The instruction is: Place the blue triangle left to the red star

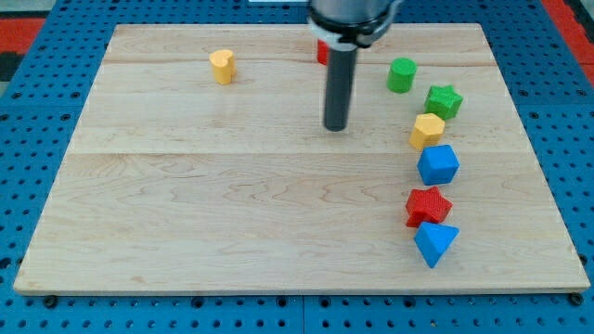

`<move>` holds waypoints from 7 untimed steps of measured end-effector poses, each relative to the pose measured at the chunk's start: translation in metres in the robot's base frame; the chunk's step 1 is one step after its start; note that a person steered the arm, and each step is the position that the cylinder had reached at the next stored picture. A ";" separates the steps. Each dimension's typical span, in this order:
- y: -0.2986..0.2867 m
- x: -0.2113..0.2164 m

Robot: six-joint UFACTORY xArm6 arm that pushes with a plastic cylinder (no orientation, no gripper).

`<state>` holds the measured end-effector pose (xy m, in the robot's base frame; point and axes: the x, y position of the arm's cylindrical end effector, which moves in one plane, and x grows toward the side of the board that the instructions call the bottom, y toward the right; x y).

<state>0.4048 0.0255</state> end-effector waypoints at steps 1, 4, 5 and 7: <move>-0.055 0.007; -0.106 0.023; -0.086 0.106; 0.038 0.213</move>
<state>0.6179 0.0637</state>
